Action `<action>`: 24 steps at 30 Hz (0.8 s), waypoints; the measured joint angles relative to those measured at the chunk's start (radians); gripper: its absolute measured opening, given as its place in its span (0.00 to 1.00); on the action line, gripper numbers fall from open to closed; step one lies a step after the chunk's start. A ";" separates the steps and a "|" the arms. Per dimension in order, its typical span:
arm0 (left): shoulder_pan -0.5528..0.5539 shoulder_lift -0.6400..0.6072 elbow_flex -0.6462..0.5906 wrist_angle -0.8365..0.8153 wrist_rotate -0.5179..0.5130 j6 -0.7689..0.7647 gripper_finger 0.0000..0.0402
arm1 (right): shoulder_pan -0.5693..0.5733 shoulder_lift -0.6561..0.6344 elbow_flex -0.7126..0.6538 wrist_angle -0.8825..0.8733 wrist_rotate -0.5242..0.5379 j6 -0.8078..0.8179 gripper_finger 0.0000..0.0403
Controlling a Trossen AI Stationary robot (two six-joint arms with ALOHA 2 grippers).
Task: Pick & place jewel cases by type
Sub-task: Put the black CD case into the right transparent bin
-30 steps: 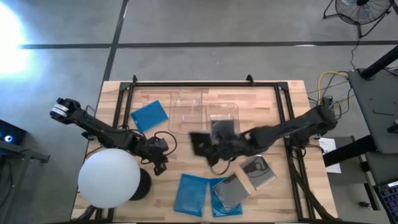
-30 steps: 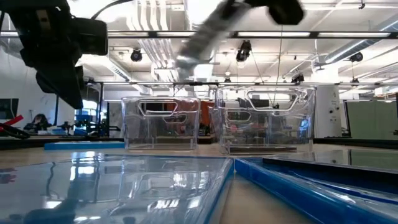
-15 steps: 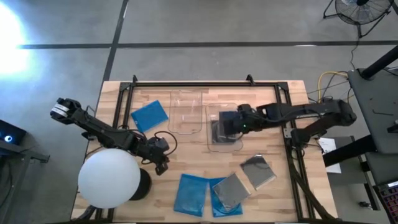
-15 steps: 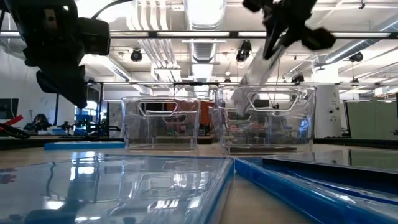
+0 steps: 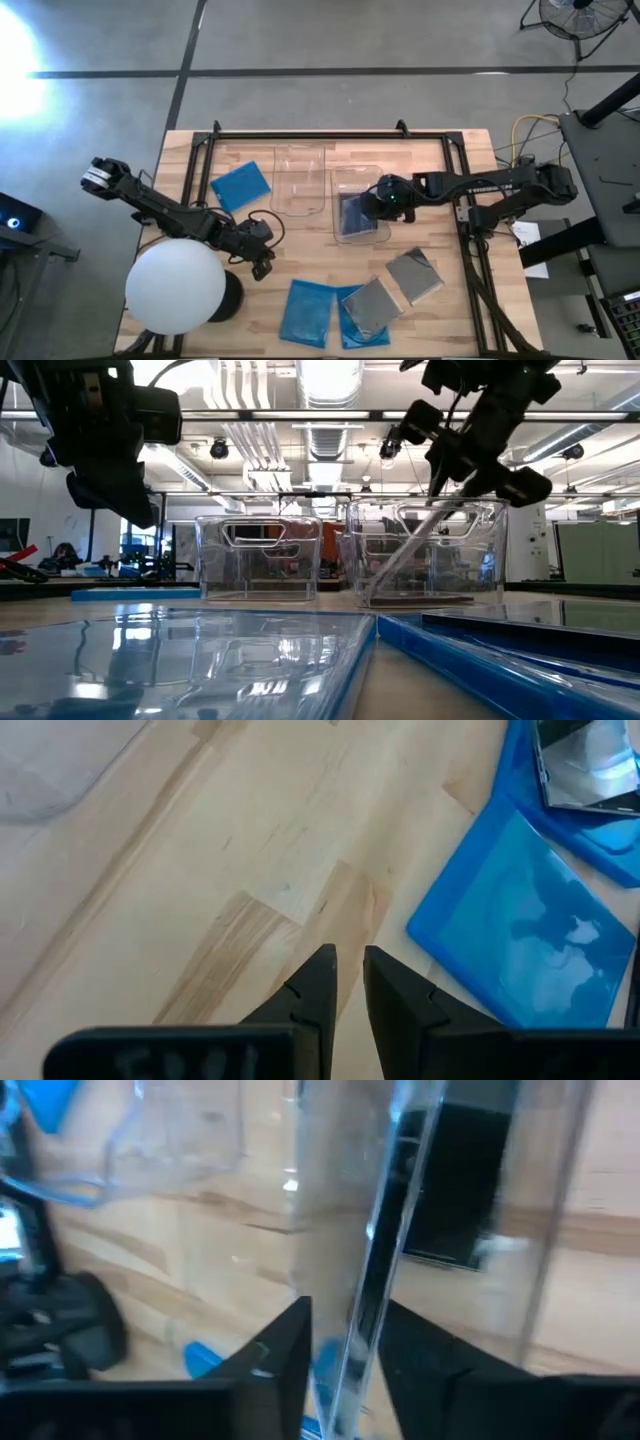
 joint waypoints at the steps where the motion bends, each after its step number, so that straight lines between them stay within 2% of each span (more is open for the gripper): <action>1: 0.000 0.000 0.000 0.000 -0.001 0.005 0.09 | 0.000 0.001 0.012 -0.032 -0.002 -0.022 0.30; 4: 0.002 0.000 0.000 0.000 -0.003 0.021 0.09 | 0.007 0.001 0.065 -0.163 0.030 -0.102 0.42; 10: 0.003 0.000 0.000 0.000 -0.003 0.024 0.09 | 0.097 0.011 0.301 -0.614 0.317 -0.212 0.55; 11: 0.003 0.000 0.000 0.000 -0.003 0.025 0.09 | 0.118 0.017 0.339 -0.674 0.327 -0.215 0.56; 13: 0.003 0.000 -0.001 0.006 -0.002 0.034 0.09 | 0.160 0.022 0.397 -0.739 0.264 -0.197 0.57; 16: 0.009 0.000 -0.002 0.061 0.016 0.071 0.09 | 0.250 0.021 0.415 -0.718 0.125 -0.095 0.57; 19: 0.032 0.000 -0.002 0.148 0.075 0.146 0.09 | 0.376 0.022 0.378 -0.614 0.034 0.046 0.57; 22: 0.067 0.007 -0.002 0.203 0.105 0.191 0.09 | 0.524 0.023 0.314 -0.444 0.026 0.243 0.57; 24: 0.092 0.018 -0.002 0.222 0.146 0.223 0.09 | 0.622 0.023 0.269 -0.340 0.073 0.396 0.57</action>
